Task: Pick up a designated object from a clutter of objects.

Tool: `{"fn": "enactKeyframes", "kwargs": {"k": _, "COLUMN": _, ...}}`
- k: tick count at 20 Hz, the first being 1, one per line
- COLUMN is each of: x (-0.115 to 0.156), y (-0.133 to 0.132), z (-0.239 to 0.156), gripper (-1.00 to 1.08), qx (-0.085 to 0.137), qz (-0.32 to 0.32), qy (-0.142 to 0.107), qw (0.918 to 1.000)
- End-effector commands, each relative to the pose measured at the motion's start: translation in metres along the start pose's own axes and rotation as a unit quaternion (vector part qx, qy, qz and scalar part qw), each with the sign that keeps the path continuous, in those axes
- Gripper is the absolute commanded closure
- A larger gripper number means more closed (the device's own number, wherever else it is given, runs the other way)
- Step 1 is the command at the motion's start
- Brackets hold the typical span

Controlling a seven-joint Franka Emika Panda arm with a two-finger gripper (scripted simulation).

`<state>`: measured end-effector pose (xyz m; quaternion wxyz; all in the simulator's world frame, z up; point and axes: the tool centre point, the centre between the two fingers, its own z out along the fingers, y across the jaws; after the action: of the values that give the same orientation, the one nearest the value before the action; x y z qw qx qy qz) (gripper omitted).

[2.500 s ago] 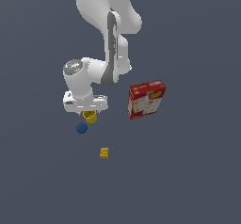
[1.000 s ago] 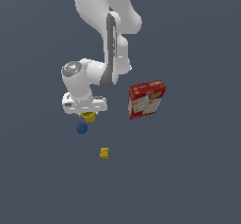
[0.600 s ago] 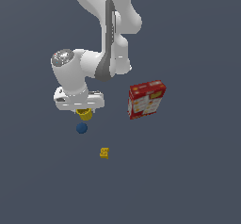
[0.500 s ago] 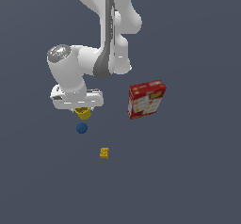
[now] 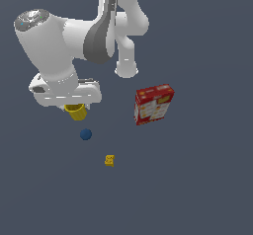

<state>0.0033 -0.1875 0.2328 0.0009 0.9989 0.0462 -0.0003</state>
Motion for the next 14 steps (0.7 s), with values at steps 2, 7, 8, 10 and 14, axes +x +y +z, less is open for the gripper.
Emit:
{"fn": "enactKeyframes", "kwargs": {"k": 2, "x": 0.012, "y": 0.005, "z": -0.034, "gripper": 1.08, "qx": 0.0, "qz": 0.0, "qy": 0.0, "qw": 1.0}}
{"fn": "enactKeyframes", "kwargs": {"k": 7, "x": 0.028, "y": 0.012, "z": -0.077, "gripper": 1.08, "qx": 0.0, "qz": -0.001, "qy": 0.0, "qw": 1.0}}
{"fn": "enactKeyframes", "kwargs": {"k": 8, "x": 0.031, "y": 0.013, "z": -0.084, "gripper": 1.08, "qx": 0.0, "qz": -0.001, "qy": 0.0, "qw": 1.0}}
{"fn": "enactKeyframes", "kwargs": {"k": 10, "x": 0.036, "y": 0.015, "z": -0.096, "gripper": 1.08, "qx": 0.0, "qz": -0.001, "qy": 0.0, "qw": 1.0}}
{"fn": "enactKeyframes", "kwargs": {"k": 14, "x": 0.044, "y": 0.019, "z": -0.116, "gripper": 1.08, "qx": 0.0, "qz": -0.001, "qy": 0.0, "qw": 1.0}}
